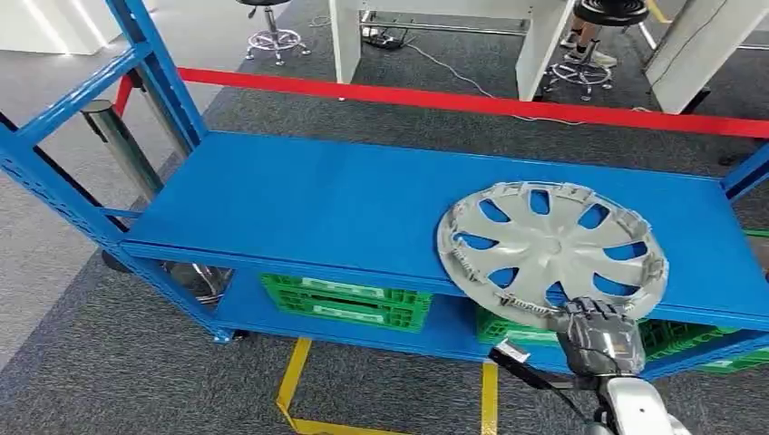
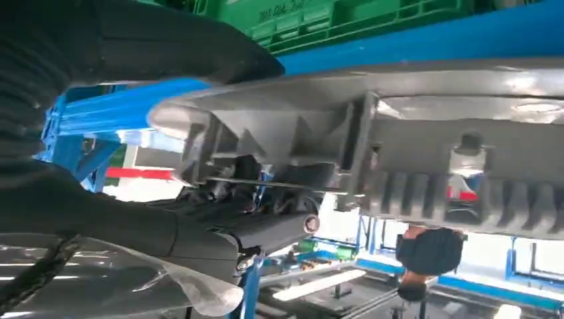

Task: Take the parts from the cabinet and place them on the table.

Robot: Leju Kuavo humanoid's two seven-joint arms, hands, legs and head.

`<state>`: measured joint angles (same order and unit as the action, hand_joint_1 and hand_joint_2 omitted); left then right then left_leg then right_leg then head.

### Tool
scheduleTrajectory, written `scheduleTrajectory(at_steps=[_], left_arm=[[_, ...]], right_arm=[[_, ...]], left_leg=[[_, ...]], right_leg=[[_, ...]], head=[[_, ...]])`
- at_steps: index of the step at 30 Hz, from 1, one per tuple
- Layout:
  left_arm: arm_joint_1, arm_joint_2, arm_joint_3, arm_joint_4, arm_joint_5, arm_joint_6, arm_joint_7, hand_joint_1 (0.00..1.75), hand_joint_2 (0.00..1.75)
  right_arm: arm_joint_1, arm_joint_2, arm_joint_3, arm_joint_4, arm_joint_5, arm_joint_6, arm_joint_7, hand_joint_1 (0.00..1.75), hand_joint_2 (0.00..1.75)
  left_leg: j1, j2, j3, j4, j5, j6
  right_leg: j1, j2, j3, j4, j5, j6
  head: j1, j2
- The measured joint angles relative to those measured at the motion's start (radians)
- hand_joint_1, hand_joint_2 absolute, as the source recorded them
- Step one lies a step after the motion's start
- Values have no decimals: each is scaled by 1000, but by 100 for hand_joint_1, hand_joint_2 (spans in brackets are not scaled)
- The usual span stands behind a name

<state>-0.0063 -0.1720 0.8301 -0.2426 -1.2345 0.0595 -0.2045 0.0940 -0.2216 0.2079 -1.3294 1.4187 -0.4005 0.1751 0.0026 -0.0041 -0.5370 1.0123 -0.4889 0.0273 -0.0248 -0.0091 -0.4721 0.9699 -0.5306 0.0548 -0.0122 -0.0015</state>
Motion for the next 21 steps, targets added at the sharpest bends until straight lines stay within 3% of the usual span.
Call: scheduleTrajectory(at_steps=[1, 15, 21], left_arm=[[0, 0, 0, 0, 0, 0, 0, 0, 0], [0, 0, 1, 0, -2, 1, -2, 0, 0], [0, 0, 15, 0, 17, 6, -19, 0, 0]], right_arm=[[2, 0, 0, 0, 0, 0, 0, 175, 175], [27, -16, -9, -4, 0, -13, 0, 175, 175], [66, -34, -9, -68, 77, -74, 10, 175, 175]], left_leg=[[0, 0, 0, 0, 0, 0], [0, 0, 2, 0, 0, 0], [0, 0, 1, 0, 0, 0]], right_leg=[[0, 0, 0, 0, 0, 0], [0, 0, -3, 0, 0, 0], [0, 0, 2, 0, 0, 0]], head=[[0, 0], [0, 0], [0, 0]])
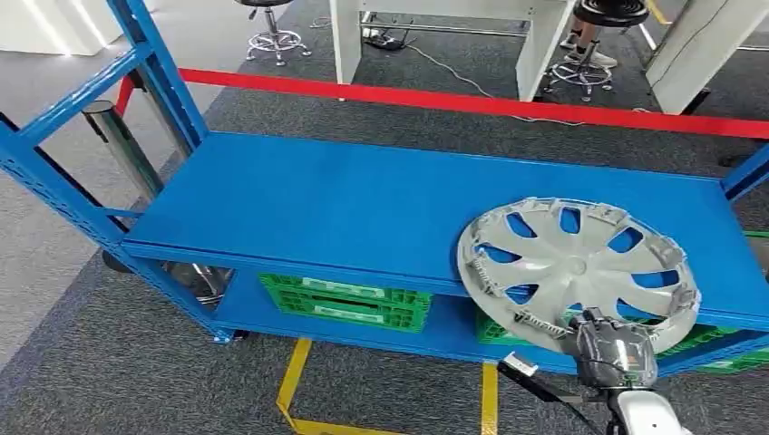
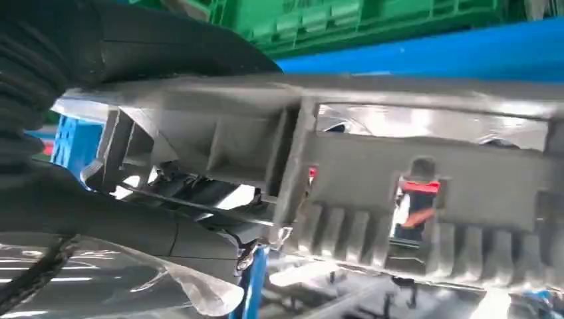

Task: Take the parts from the cabinet and place them on the table.

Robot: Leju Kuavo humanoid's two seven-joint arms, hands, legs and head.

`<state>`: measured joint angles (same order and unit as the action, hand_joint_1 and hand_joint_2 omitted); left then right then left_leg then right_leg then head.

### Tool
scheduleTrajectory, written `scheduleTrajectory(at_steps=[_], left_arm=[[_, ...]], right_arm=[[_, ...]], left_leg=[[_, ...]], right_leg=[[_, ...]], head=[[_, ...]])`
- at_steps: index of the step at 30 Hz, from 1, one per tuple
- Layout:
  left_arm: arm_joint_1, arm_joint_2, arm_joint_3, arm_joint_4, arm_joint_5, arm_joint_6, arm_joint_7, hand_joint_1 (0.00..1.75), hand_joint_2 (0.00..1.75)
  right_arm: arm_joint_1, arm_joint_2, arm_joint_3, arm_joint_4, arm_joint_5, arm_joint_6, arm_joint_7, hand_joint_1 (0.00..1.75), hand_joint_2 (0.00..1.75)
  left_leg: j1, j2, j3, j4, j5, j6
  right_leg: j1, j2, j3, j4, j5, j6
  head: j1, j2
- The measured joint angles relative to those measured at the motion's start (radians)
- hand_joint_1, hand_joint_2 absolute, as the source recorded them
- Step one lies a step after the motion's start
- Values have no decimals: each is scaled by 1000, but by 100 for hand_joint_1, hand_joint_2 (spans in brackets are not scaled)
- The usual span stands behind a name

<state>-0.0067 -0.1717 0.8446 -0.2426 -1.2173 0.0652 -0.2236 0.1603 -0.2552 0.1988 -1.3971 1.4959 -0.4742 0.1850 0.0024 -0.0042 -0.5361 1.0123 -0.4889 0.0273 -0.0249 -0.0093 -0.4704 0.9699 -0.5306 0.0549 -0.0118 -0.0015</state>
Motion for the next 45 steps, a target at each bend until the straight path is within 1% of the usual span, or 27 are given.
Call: scheduleTrajectory(at_steps=[2, 5, 7, 9, 10, 13, 16, 18, 19, 20, 21, 26, 28, 29, 30, 33, 38, 45], left_arm=[[-1, 0, 14, 0, 16, -3, -13, 0, 0], [-6, -2, 30, 0, 31, -8, -23, 0, 0], [-6, -2, 43, 0, 48, -15, -39, 0, 0], [-7, -3, 58, 0, 60, -20, -51, 0, 0], [-8, -5, 65, 0, 65, -23, -56, 0, 0], [-11, -9, 80, 0, 70, -27, -65, 0, 0], [-11, -13, 95, 0, 86, -32, -78, 0, 0], [-11, -19, 105, 0, 91, -32, -92, 0, 0], [-11, -19, 107, 0, 94, -33, -95, 0, 0], [-11, -20, 108, 0, 95, -33, -95, 0, 0], [-11, -22, 112, 0, 96, -33, -98, 0, 0], [-12, -28, 122, 0, 97, -33, -105, 0, 0], [-12, -28, 125, 0, 101, -34, -112, 0, 0], [-12, -29, 129, 0, 104, -34, -114, 0, 0], [-12, -30, 130, 0, 105, -34, -119, 0, 175], [-12, -32, 135, 0, 105, -30, -128, 0, 175], [-12, -33, 138, 0, 104, -21, -138, 0, 175], [-13, -33, 144, 0, 103, -18, -141, 0, 175]], right_arm=[[12, -4, 0, -64, 39, -16, 5, 175, 175], [14, -9, 1, -141, 64, -20, 8, 175, 175], [14, -36, 6, -192, 70, -45, 16, 175, 175], [10, -86, 10, -257, 71, -58, 19, 175, 175], [5, -113, 8, -293, 72, -63, 8, 175, 175], [-3, -159, -14, -377, 72, -70, -57, 175, 175], [-1, -172, -61, -434, 75, -100, -149, 175, 175], [5, -172, -105, -467, 75, -134, -226, 175, 175], [8, -171, -119, -477, 75, -143, -252, 175, 175], [10, -169, -127, -482, 75, -146, -258, 175, 175], [16, -166, -147, -495, 76, -158, -280, 175, 175], [23, -153, -200, -526, 76, -166, -308, 175, 175], [28, -132, -223, -537, 76, -189, -379, 175, 175], [32, -116, -237, -545, 76, -194, -403, 175, 175], [34, -103, -249, -552, 76, -194, -419, 175, 175], [34, -81, -280, -581, 76, -194, -439, 175, 175], [27, -72, -301, -620, 75, -194, -412, 175, 175], [22, -72, -304, -639, 75, -194, -405, 175, 175]], left_leg=[[0, 0, 0, 0, 0, 0], [0, 0, 0, 0, 0, 0], [0, 0, 0, 0, 0, 0], [-1, 0, 0, 0, 0, 0], [-1, 0, 0, 0, 0, 0], [-1, 0, 0, 0, 0, 0], [-1, 0, 0, 0, 0, 0], [-1, 0, 0, 0, 0, 0], [-1, 0, 0, 0, 0, 0], [-1, 0, 0, 0, 0, 0], [-1, 0, 0, 0, 0, 0], [0, 0, 0, 0, 0, 0], [0, 0, 0, 0, 0, 0], [0, 0, 0, 0, 0, 0], [0, 0, 0, 0, 0, 0], [0, 0, 0, 0, 0, 0], [0, 0, 0, 0, 0, 0], [0, 0, 0, 0, 0, 0]], right_leg=[[0, 1, 0, 0, 0, 0], [0, 0, -1, 0, 0, 0], [0, 0, -1, 0, 0, 0], [0, 0, -1, 0, 0, 0], [0, 0, -1, 0, 0, 0], [-1, 0, -1, 0, 0, 0], [-1, 0, -1, 0, 0, 0], [0, 0, -1, 0, 0, 0], [0, 0, -1, 0, 0, 0], [0, 0, -1, 0, 0, 0], [0, 0, -1, 0, 0, 0], [0, 0, -1, 0, 0, 0], [0, 0, -1, 0, 0, 0], [0, 0, -1, 0, 0, 0], [0, 0, -1, 0, 0, 0], [0, 0, -1, 1, 0, 0], [0, 0, -1, 1, 0, 0], [0, 0, -1, 1, 0, 0]], head=[[0, 0], [0, 0], [-1, 0], [0, 0], [0, 0], [0, 0], [0, 0], [-1, 0], [0, 0], [0, 0], [-1, 0], [0, 0], [0, 0], [0, 0], [-1, 0], [0, 0], [0, 0], [0, 0]])
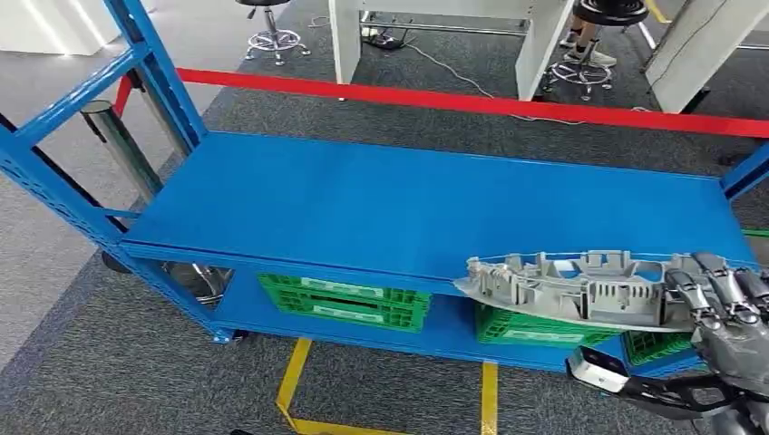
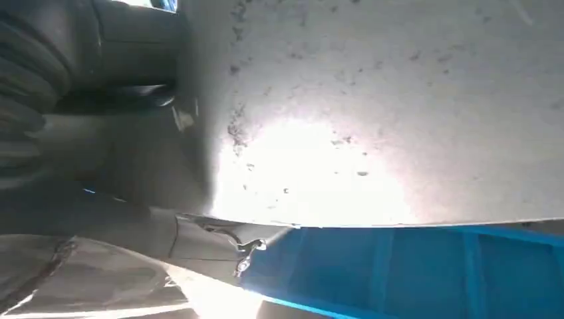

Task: Take the parts from the cabinet and place them on the table.

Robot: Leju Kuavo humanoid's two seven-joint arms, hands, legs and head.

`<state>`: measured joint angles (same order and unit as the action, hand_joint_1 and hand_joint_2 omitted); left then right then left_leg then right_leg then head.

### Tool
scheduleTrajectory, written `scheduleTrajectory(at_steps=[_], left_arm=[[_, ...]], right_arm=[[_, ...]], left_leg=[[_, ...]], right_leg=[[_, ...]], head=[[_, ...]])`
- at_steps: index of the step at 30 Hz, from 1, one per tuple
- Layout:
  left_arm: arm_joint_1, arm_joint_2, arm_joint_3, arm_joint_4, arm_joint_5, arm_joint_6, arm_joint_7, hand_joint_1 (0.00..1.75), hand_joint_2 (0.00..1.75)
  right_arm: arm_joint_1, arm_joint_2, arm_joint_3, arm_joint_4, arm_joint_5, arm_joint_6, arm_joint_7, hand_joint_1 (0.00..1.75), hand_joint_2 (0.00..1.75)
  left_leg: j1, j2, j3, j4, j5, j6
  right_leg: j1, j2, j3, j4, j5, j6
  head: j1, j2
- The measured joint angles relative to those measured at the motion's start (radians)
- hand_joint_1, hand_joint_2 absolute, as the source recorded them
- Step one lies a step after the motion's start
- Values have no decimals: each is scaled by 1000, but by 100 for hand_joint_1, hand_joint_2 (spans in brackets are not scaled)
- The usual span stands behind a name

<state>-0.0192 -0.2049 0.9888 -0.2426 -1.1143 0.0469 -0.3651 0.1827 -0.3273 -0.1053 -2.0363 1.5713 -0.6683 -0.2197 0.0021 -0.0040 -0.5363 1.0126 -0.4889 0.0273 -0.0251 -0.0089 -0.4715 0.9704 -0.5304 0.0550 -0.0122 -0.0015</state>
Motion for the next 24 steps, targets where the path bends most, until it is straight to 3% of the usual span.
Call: scheduleTrajectory(at_steps=[7, 18, 24], left_arm=[[0, 0, 0, 0, -19, 13, -7, 0, 175], [-1, 0, 0, 0, -39, 28, -35, 0, 175], [-1, 0, 0, 0, -52, 29, -46, 0, 175]], right_arm=[[-31, 0, -5, -40, 0, 0, 58, 175, 175], [-63, 0, -11, -114, 0, 0, 47, 175, 175], [-93, -16, -14, -136, 0, 0, 86, 175, 175]], left_leg=[[0, 0, 0, 0, 0, 0], [0, 0, 0, 0, 0, 0], [0, 0, 0, 0, 0, 0]], right_leg=[[0, 0, 0, 0, 0, 0], [0, 0, 0, 0, 0, 0], [0, 0, 0, 0, 0, 0]], head=[[0, 0], [0, 0], [0, 0]])
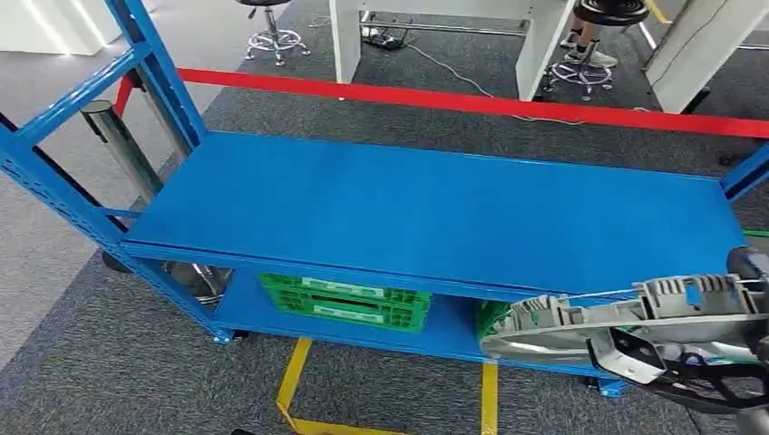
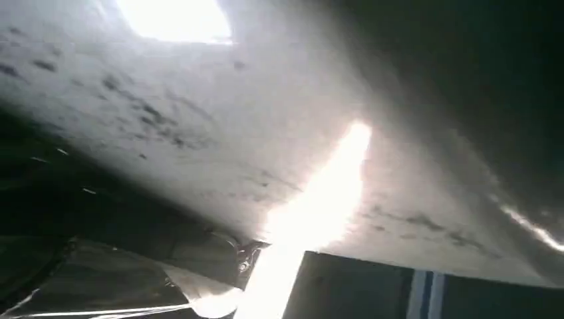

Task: Take the parts from the cabinet and place them on the table.

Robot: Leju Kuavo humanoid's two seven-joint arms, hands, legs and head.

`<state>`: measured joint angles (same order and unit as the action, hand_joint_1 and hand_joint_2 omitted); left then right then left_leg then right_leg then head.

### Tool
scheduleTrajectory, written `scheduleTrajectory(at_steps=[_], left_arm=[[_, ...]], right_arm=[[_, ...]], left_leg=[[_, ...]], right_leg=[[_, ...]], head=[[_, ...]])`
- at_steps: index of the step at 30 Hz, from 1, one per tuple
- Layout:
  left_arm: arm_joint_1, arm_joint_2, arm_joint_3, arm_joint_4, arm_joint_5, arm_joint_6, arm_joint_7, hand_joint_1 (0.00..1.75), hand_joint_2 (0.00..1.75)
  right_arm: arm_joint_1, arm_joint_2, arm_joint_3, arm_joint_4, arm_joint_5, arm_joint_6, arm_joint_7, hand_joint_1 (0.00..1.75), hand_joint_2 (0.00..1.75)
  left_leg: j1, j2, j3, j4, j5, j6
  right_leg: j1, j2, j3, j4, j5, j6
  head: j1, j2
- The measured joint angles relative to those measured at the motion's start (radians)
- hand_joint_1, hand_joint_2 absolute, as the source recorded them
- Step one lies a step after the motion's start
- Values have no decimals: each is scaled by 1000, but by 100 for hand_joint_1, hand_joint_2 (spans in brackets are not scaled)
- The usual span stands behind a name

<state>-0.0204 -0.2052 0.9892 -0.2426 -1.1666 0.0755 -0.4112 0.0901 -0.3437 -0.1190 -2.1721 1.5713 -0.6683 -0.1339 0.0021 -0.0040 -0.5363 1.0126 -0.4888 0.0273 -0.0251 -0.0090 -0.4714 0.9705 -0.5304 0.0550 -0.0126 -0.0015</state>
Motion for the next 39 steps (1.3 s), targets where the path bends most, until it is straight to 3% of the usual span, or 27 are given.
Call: scheduleTrajectory(at_steps=[13, 24, 39], left_arm=[[0, 0, 0, 0, -2, -8, -10, 0, 175], [-3, -30, 10, 0, 13, 35, -6, 0, 175], [-7, -37, 16, 0, 11, 29, 1, 0, 175]], right_arm=[[-10, -18, -5, -6, 0, 0, 3, 175, 175], [-16, -18, -8, -28, 0, 0, 18, 175, 175], [-29, 19, -14, -38, 0, 0, -11, 175, 175]], left_leg=[[0, 0, 0, 0, 0, 0], [0, 0, 0, 0, 0, 0], [0, 0, 0, 0, 0, 0]], right_leg=[[0, 0, 0, 0, 0, 0], [0, 0, 0, 0, 0, 0], [0, 0, 0, 0, 0, 0]], head=[[0, 0], [0, 0], [0, 0]])
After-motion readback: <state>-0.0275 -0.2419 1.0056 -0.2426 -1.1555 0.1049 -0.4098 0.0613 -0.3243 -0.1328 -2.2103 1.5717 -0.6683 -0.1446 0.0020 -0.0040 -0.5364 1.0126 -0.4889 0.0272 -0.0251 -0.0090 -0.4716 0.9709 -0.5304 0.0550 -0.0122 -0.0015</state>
